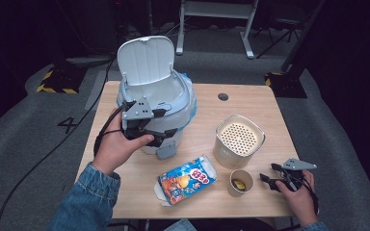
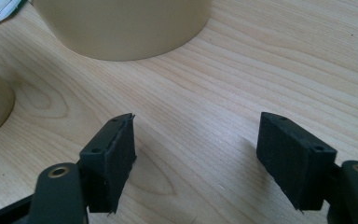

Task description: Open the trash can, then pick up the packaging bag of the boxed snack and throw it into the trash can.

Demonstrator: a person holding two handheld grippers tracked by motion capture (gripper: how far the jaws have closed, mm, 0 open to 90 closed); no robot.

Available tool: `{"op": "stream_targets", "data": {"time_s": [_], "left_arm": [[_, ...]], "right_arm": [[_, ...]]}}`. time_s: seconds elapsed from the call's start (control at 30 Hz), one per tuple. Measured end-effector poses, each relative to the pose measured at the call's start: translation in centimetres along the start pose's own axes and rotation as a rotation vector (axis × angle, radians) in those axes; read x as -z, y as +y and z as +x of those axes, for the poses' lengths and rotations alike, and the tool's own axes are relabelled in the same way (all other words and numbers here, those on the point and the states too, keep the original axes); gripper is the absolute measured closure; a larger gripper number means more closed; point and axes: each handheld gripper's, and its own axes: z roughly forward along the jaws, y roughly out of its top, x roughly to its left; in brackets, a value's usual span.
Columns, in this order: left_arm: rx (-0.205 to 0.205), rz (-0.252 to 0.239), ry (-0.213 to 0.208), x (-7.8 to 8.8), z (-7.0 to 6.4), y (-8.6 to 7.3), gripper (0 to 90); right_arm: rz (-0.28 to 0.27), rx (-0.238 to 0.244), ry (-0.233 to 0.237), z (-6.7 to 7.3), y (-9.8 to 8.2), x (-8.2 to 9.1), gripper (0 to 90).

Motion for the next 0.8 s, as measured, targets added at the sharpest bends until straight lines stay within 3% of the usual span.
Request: {"op": "stream_targets", "data": {"time_s": [0.33,0.53,0.67,0.73,0.8], "left_arm": [[0.018,0.030,-0.076,-2.1,-2.4,-1.8,24.7],[0.081,0.053,-0.123,-4.4,-2.8,-4.0,20.1],[0.119,0.093,-0.131,-6.1,-2.9,-5.6,21.0],[0.108,0.133,-0.140,-6.9,-3.1,-6.5,27.9],[0.111,0.159,-0.149,-7.8,-3.3,-7.3,28.9]], "right_arm": [[0.000,0.000,0.000,0.0,0.0,0.0,28.5],[0.000,0.000,0.000,0.0,0.0,0.0,28.4],[0.000,0.000,0.000,0.0,0.0,0.0,28.5],[0.000,0.000,0.000,0.0,0.0,0.0,28.5],[0.000,0.000,0.000,0.0,0.0,0.0,28.5]]}}
